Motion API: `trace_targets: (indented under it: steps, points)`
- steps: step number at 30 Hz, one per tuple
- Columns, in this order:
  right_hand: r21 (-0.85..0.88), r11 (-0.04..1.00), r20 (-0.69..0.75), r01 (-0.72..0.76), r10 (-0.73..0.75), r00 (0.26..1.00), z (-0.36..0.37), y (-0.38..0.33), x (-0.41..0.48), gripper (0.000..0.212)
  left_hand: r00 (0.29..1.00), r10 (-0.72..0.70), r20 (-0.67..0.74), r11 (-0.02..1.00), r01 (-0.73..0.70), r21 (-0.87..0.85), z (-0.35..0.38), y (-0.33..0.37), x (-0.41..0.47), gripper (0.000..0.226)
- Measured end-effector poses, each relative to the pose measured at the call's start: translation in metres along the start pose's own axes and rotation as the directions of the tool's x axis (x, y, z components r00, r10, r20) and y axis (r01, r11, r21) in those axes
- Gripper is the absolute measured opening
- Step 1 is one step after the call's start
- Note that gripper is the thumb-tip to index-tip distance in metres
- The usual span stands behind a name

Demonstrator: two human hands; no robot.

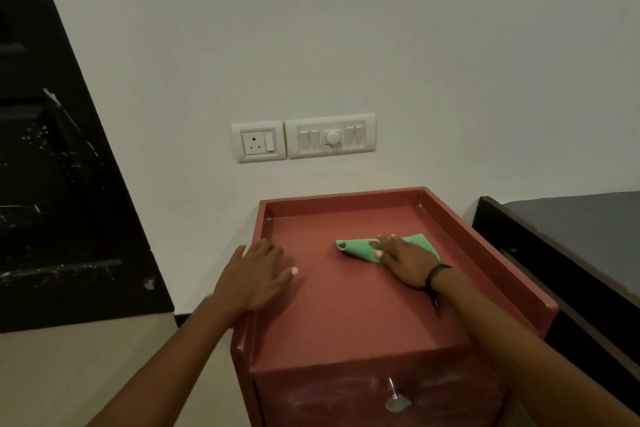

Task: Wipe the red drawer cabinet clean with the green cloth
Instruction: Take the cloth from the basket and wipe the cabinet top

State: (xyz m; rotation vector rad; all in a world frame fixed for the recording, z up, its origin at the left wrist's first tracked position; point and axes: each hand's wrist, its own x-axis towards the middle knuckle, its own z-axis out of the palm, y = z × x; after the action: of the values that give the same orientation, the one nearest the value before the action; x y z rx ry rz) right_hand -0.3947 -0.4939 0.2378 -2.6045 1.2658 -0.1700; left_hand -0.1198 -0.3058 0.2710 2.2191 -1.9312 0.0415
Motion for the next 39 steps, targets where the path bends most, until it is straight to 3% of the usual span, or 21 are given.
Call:
trace_targets:
  steps: [3,7,12,17,22,26,29,33,39]
  points:
    - [0.012,0.999,-0.016,-0.044,0.044,0.999,-0.009,0.011,0.059,0.049,0.993,-0.098,-0.063,0.965,0.079,-0.249,0.010,-0.009,0.003,0.048]
    - [0.019,0.995,-0.051,-0.100,0.101,0.994,-0.009,0.018,0.106,0.048,0.988,-0.131,-0.086,0.952,0.101,-0.290,0.023,-0.014,0.012,0.054]
    - [-0.005,0.990,-0.028,-0.144,0.144,0.989,-0.009,0.004,0.097,0.049,0.982,-0.174,-0.066,0.922,0.139,-0.362,0.018,-0.008,0.005,0.064]
    - [-0.060,0.996,-0.064,0.063,-0.066,0.996,0.020,-0.049,0.023,0.046,0.980,-0.199,-0.025,0.891,0.170,-0.420,0.012,-0.004,0.002,0.072]
    - [-0.195,0.941,-0.206,0.276,-0.314,0.927,0.038,-0.093,-0.078,0.041,0.983,-0.182,-0.015,0.891,0.158,-0.425,0.007,-0.004,0.002,0.070]
    - [-0.019,0.940,-0.065,0.341,-0.341,0.938,0.049,-0.129,-0.140,0.050,0.983,-0.185,-0.011,0.892,0.164,-0.422,0.006,-0.006,-0.001,0.071]
    - [-0.053,0.935,0.008,0.351,-0.351,0.936,0.057,-0.142,-0.153,0.051,0.982,-0.187,-0.019,0.885,0.160,-0.438,0.008,-0.005,0.001,0.075]
    - [-0.112,0.938,0.037,0.327,-0.325,0.945,0.059,-0.159,-0.121,0.050,0.976,-0.216,-0.026,0.850,0.175,-0.497,0.012,-0.009,0.002,0.086]
    - [-0.118,0.953,0.087,0.279,-0.270,0.959,0.044,-0.172,0.006,0.058,0.965,-0.257,-0.044,0.795,0.185,-0.578,0.014,-0.007,0.003,0.094]
